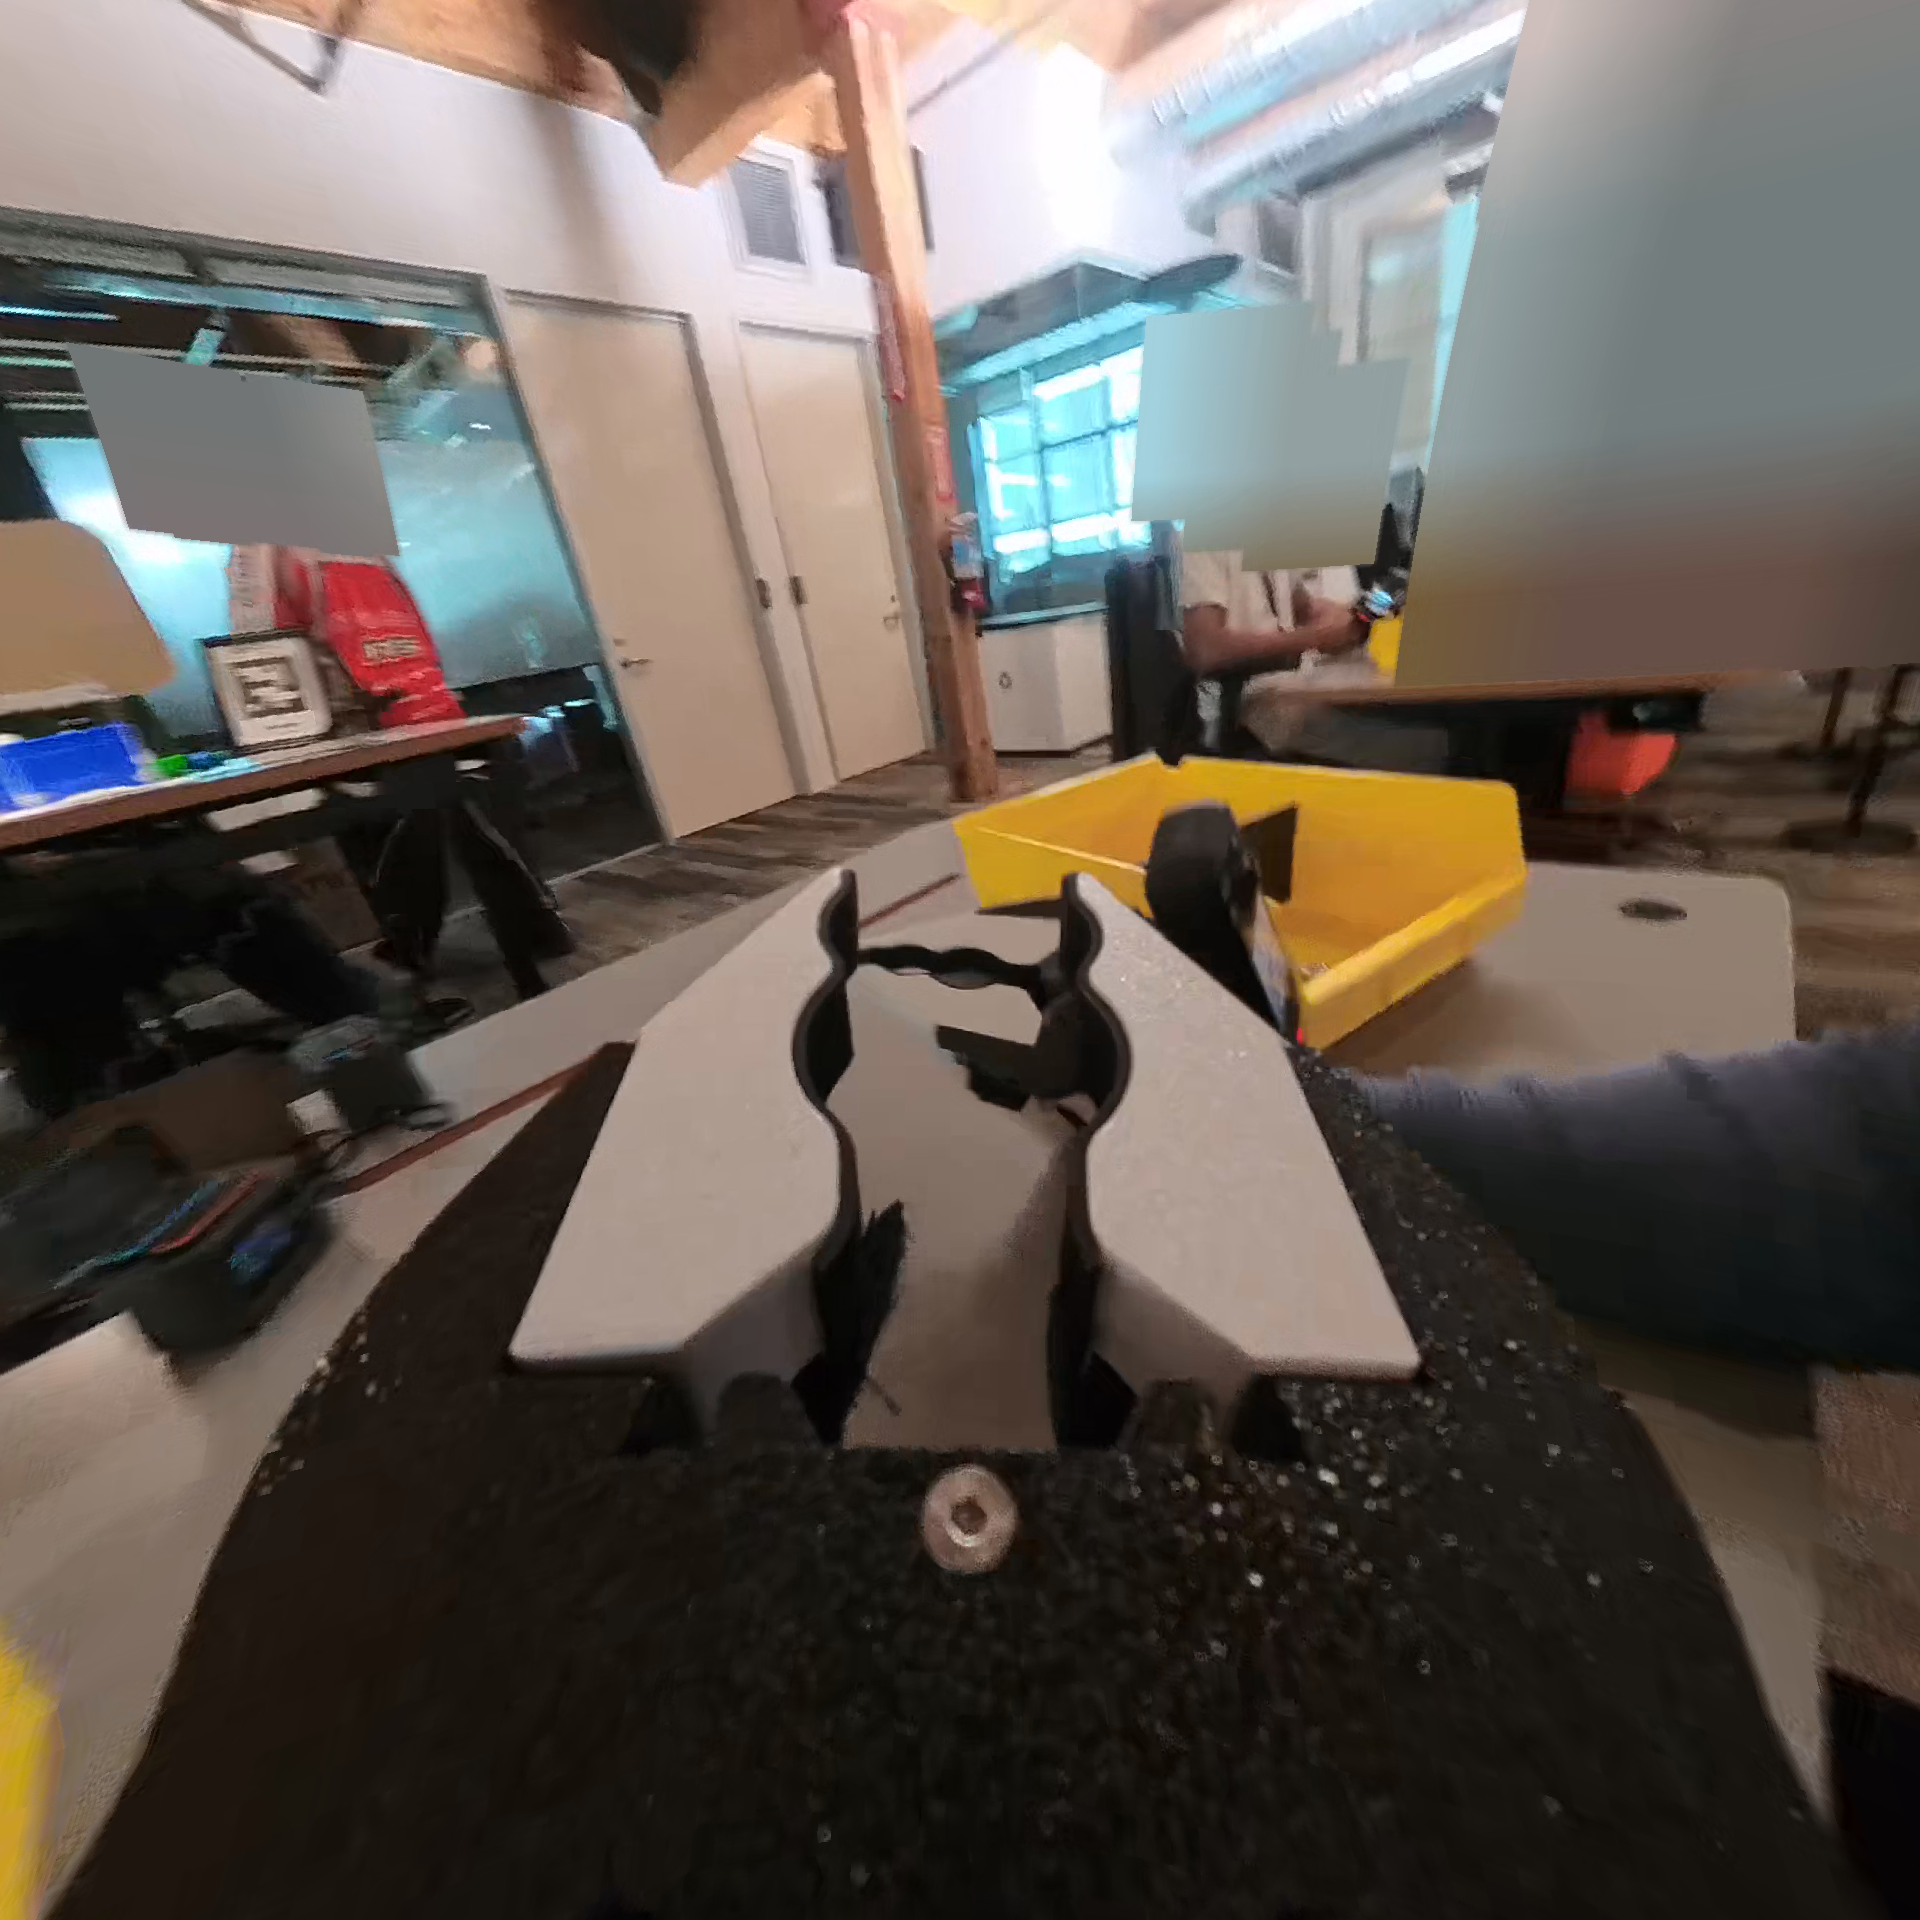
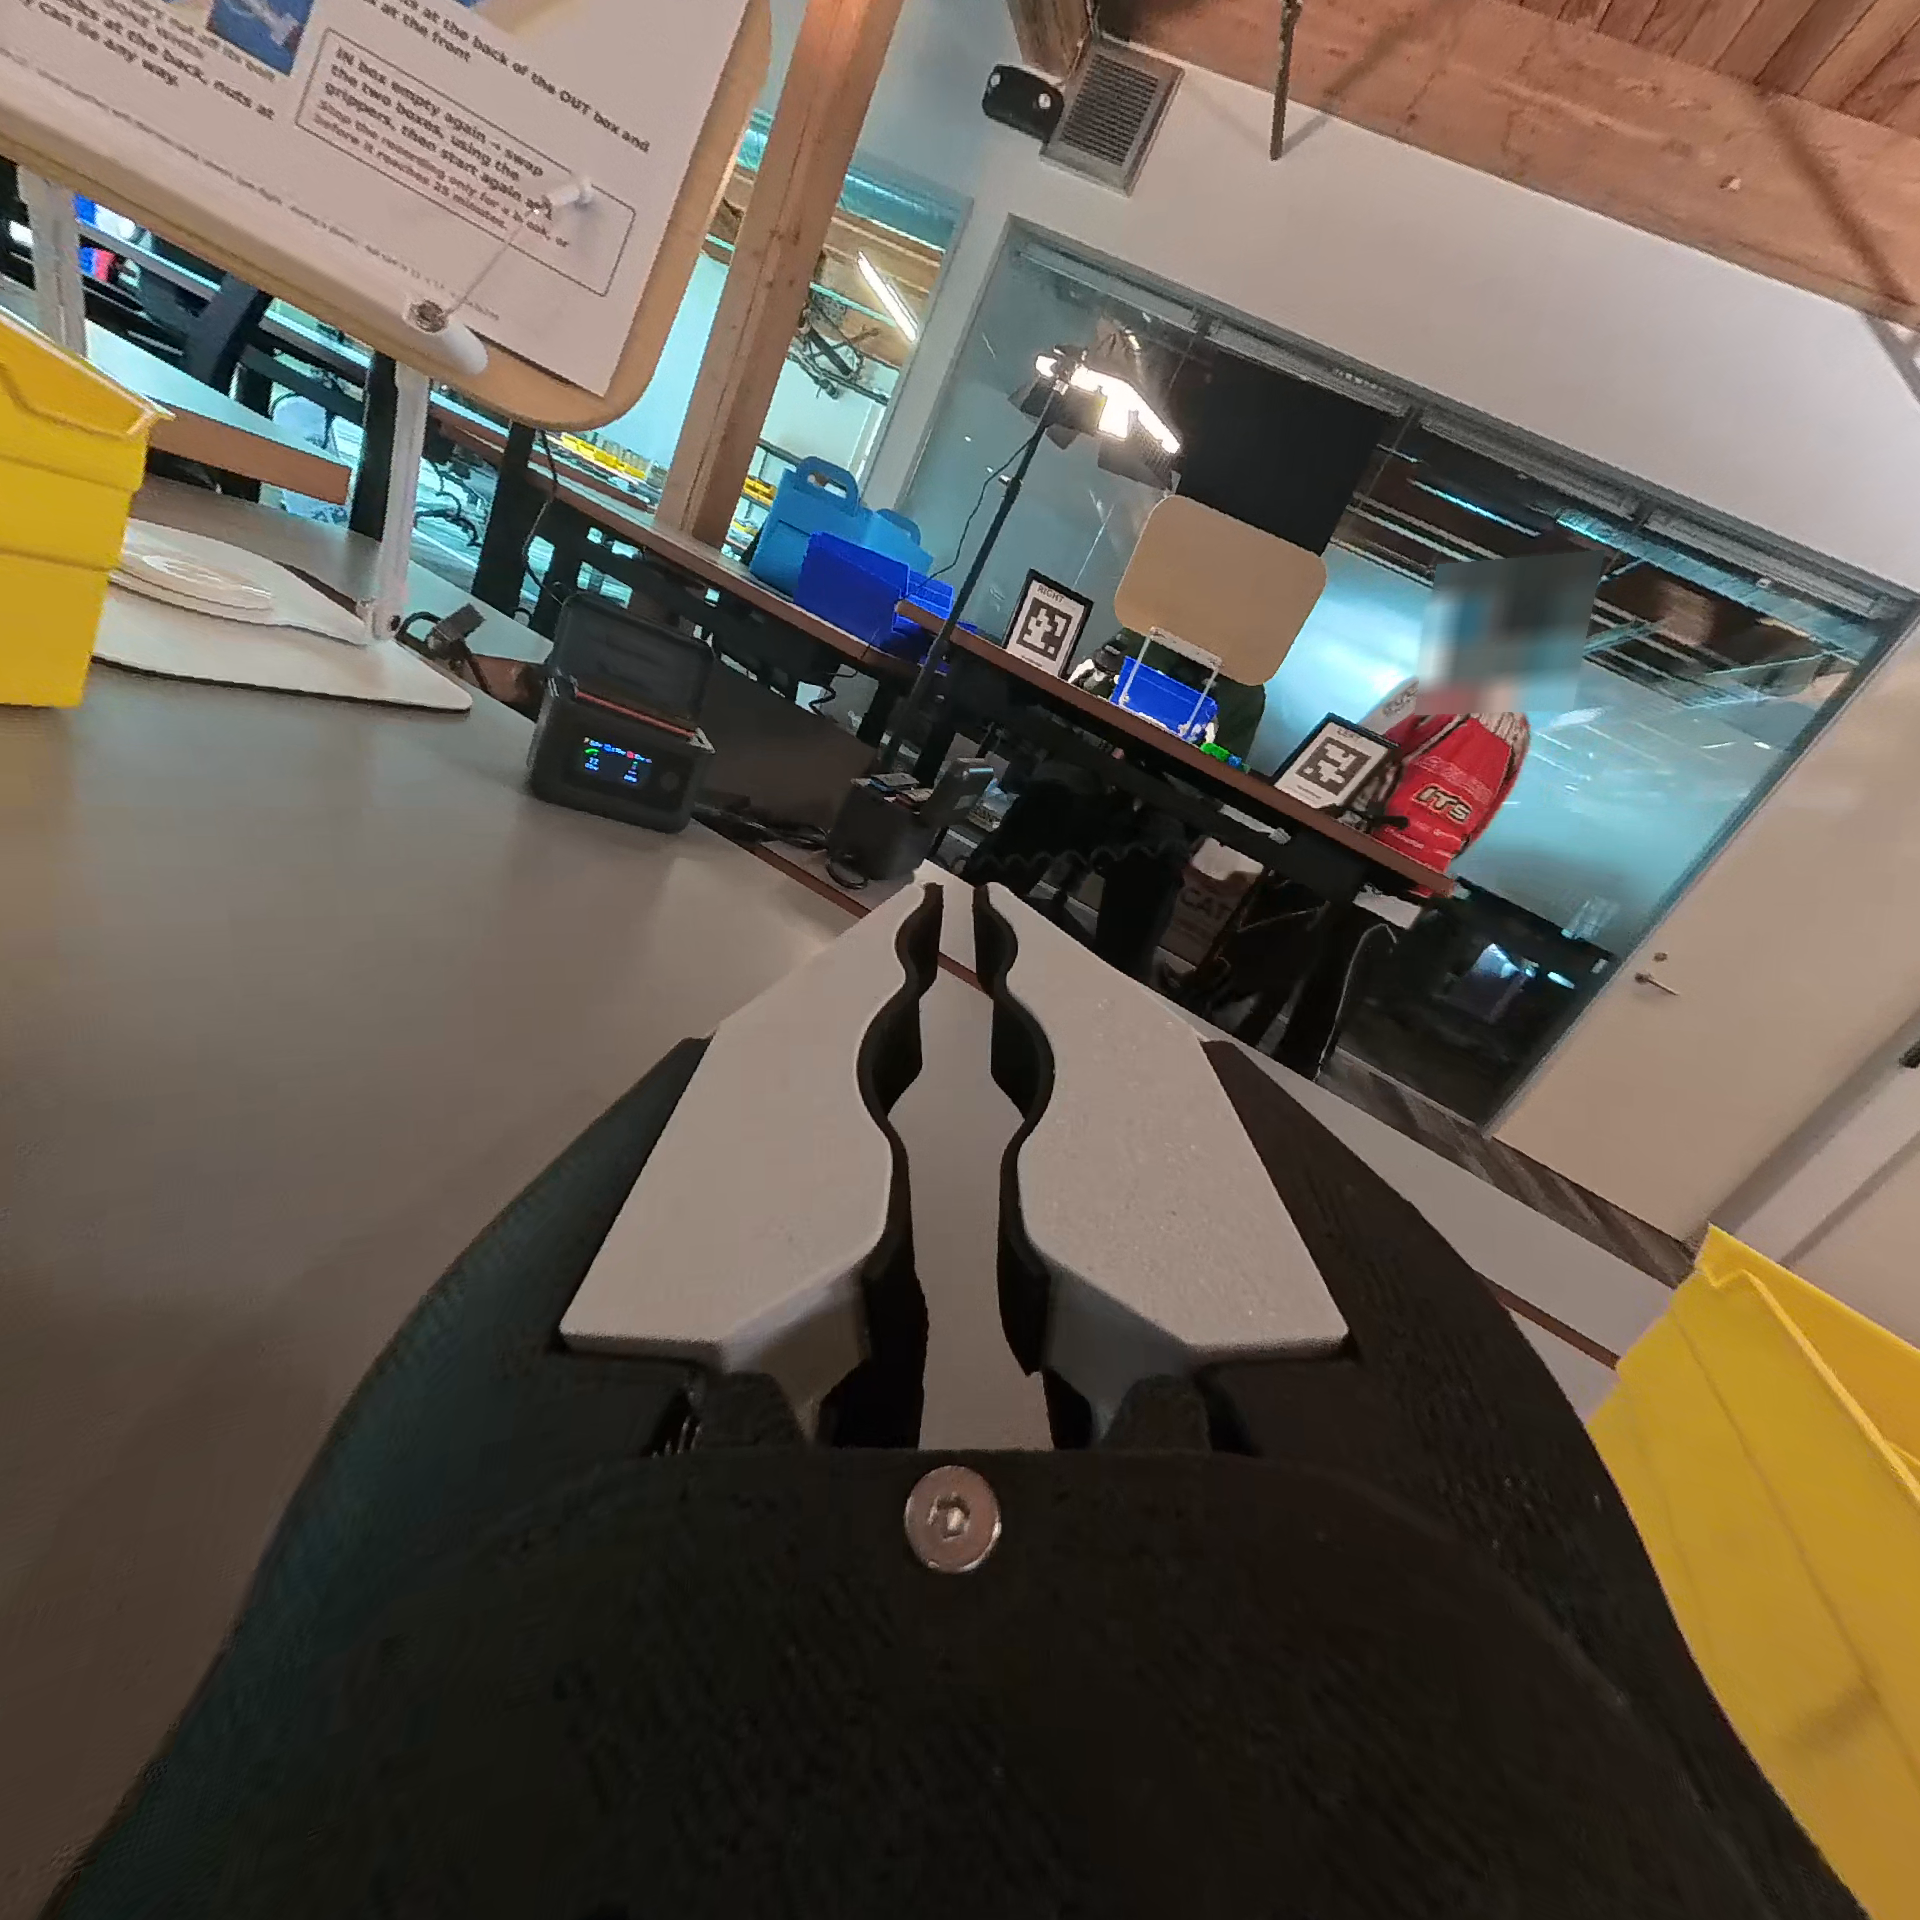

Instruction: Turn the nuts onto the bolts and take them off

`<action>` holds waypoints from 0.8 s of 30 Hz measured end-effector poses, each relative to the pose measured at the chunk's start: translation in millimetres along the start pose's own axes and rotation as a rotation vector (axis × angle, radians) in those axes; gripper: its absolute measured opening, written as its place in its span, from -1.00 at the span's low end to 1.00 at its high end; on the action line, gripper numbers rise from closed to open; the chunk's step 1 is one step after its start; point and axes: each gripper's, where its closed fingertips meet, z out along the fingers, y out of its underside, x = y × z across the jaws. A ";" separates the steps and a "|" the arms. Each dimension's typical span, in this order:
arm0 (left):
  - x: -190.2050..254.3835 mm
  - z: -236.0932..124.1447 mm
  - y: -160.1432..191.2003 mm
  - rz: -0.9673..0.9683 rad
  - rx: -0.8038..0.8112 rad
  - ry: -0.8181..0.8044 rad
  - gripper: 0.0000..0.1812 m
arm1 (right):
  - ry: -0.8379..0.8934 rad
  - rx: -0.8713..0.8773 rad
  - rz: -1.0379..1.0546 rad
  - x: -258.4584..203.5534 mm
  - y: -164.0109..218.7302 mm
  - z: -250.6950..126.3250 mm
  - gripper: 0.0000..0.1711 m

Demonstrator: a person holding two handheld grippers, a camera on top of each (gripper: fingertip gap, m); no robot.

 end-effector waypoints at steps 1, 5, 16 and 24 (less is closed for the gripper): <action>-11.2 -18.7 -14.1 -0.012 0.009 -0.060 -0.60 | -0.003 0.000 -0.003 -0.9 -0.1 0.1 -0.95; -93.6 -105.7 -30.9 -0.066 -0.086 -0.396 -0.61 | -0.012 -0.001 -0.013 -3.1 -0.1 0.6 -0.95; -152.3 -216.7 129.7 -0.252 -1.012 -0.337 -0.65 | -0.023 -0.005 -0.031 -6.1 0.5 1.5 -0.94; -137.0 -216.6 171.0 -0.370 -1.223 -0.115 -0.50 | -0.036 -0.005 -0.043 -8.7 0.8 2.4 -0.94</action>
